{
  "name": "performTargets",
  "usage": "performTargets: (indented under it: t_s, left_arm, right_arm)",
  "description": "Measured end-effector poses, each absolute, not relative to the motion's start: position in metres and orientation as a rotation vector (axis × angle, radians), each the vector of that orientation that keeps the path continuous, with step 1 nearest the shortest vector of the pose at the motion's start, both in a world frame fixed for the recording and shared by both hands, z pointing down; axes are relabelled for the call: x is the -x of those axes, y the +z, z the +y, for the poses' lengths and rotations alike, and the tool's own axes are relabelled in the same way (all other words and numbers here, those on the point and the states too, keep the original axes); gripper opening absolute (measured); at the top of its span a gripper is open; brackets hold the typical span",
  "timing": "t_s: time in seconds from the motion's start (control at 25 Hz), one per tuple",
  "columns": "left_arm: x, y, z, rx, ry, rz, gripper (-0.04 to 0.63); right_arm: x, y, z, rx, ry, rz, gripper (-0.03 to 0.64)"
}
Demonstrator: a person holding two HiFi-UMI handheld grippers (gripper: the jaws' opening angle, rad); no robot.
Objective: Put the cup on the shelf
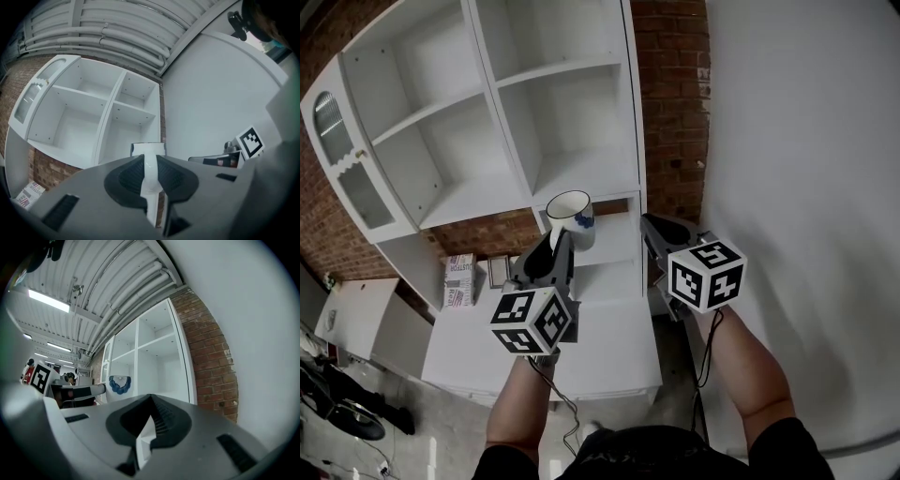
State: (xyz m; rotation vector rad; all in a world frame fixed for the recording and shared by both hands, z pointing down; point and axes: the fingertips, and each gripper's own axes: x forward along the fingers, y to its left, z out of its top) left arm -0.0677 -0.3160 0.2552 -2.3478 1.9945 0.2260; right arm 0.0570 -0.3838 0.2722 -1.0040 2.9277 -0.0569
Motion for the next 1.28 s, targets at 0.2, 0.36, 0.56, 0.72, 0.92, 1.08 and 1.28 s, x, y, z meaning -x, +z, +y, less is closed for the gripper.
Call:
performTargets:
  t_s: [0.2, 0.36, 0.56, 0.72, 0.92, 1.08, 1.28]
  left_arm:
    - [0.067, 0.252, -0.325, 2.34, 0.222, 1.995, 0.063]
    - [0.07, 0.25, -0.335, 2.338, 0.22, 1.994, 0.063]
    - [0.078, 0.249, -0.353, 2.334, 0.22, 1.98, 0.063]
    - [0.088, 0.248, -0.369, 2.336, 0.225, 1.973, 0.063]
    - [0.102, 0.243, -0.393, 2.332, 0.216, 1.952, 0.063]
    - [0.114, 0.239, -0.412, 2.322, 0.221, 1.949, 0.063]
    - [0.126, 0.235, -0.435, 2.307, 0.223, 1.944, 0.063]
  right_arm:
    - [-0.055, 0.277, -0.387, 0.994, -0.073, 2.934, 0.0]
    - [-0.055, 0.279, -0.393, 1.006, -0.078, 2.932, 0.0]
    - [-0.053, 0.28, -0.409, 1.034, -0.066, 2.921, 0.0]
    - [-0.042, 0.281, -0.424, 1.047, -0.069, 2.916, 0.0]
    - [-0.026, 0.277, -0.445, 1.056, -0.062, 2.902, 0.0]
    - [-0.012, 0.272, -0.46, 1.054, -0.049, 2.902, 0.0]
    - [0.0, 0.264, -0.479, 1.061, -0.037, 2.896, 0.0]
